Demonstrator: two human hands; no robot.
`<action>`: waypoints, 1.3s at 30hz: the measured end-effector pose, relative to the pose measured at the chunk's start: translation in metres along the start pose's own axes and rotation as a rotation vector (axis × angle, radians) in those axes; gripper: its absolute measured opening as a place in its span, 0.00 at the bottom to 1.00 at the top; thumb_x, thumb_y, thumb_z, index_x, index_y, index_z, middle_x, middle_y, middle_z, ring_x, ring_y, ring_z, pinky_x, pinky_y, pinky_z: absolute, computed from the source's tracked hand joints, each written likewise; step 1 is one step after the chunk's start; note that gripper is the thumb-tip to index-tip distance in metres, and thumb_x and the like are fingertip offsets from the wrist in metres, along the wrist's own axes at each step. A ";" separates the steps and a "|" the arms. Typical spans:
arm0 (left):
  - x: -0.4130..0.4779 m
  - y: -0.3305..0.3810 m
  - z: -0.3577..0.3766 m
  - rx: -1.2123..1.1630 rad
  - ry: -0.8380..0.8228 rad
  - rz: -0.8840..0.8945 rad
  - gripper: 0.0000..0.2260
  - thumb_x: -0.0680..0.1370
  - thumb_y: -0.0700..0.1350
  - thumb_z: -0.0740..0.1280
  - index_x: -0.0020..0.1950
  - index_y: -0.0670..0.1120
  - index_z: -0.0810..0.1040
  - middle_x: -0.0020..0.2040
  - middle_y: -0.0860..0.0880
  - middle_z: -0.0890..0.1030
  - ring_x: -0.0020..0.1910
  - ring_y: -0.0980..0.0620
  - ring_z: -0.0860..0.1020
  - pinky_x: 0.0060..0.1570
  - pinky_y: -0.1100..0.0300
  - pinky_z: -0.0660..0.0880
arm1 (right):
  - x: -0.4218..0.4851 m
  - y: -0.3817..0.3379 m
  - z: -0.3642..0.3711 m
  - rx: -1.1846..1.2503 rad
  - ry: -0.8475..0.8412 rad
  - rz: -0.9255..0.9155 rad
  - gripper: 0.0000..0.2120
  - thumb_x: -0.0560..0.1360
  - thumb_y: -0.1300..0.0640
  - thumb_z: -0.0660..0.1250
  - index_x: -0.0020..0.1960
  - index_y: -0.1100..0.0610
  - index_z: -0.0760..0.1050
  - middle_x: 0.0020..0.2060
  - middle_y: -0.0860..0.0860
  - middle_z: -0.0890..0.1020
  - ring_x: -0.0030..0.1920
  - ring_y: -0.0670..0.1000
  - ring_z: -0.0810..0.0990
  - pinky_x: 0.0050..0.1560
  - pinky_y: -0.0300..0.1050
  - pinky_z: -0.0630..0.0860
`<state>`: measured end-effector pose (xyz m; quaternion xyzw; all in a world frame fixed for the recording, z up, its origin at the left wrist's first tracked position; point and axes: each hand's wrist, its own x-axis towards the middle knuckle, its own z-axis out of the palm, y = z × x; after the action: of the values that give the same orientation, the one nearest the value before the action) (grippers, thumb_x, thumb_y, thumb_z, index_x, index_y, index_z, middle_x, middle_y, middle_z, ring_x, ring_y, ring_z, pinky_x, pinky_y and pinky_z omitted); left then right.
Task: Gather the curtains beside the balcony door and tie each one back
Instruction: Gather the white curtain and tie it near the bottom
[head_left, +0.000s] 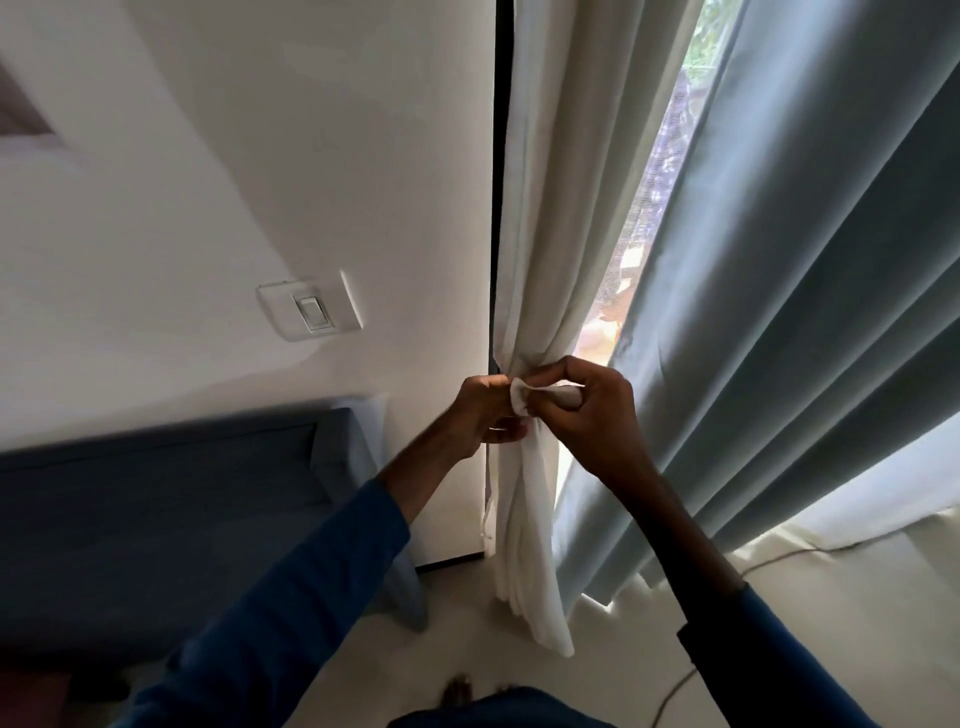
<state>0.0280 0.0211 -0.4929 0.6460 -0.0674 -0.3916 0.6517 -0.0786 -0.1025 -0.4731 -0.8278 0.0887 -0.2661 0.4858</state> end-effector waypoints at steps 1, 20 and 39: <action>0.000 -0.001 -0.002 -0.027 0.009 0.003 0.04 0.78 0.39 0.66 0.44 0.43 0.80 0.38 0.44 0.82 0.36 0.47 0.80 0.36 0.61 0.81 | -0.001 0.000 0.003 -0.017 0.016 -0.029 0.04 0.71 0.60 0.78 0.44 0.54 0.85 0.39 0.44 0.87 0.39 0.41 0.86 0.43 0.37 0.80; -0.003 -0.010 -0.006 0.031 0.046 0.041 0.13 0.73 0.48 0.65 0.49 0.39 0.80 0.39 0.43 0.83 0.38 0.45 0.83 0.40 0.52 0.82 | 0.000 0.002 0.026 -0.652 -0.059 -0.241 0.11 0.76 0.61 0.69 0.55 0.53 0.85 0.52 0.52 0.82 0.54 0.56 0.79 0.43 0.51 0.81; 0.017 -0.008 -0.002 0.708 0.214 0.260 0.11 0.77 0.42 0.67 0.38 0.41 0.84 0.36 0.44 0.85 0.25 0.56 0.76 0.38 0.61 0.77 | 0.020 0.015 0.006 -0.794 -0.279 0.030 0.12 0.78 0.52 0.66 0.59 0.43 0.82 0.46 0.53 0.85 0.48 0.59 0.84 0.46 0.47 0.78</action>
<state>0.0380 0.0139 -0.5072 0.8542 -0.2112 -0.1888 0.4360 -0.0567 -0.1141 -0.4813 -0.9775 0.1295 -0.0895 0.1404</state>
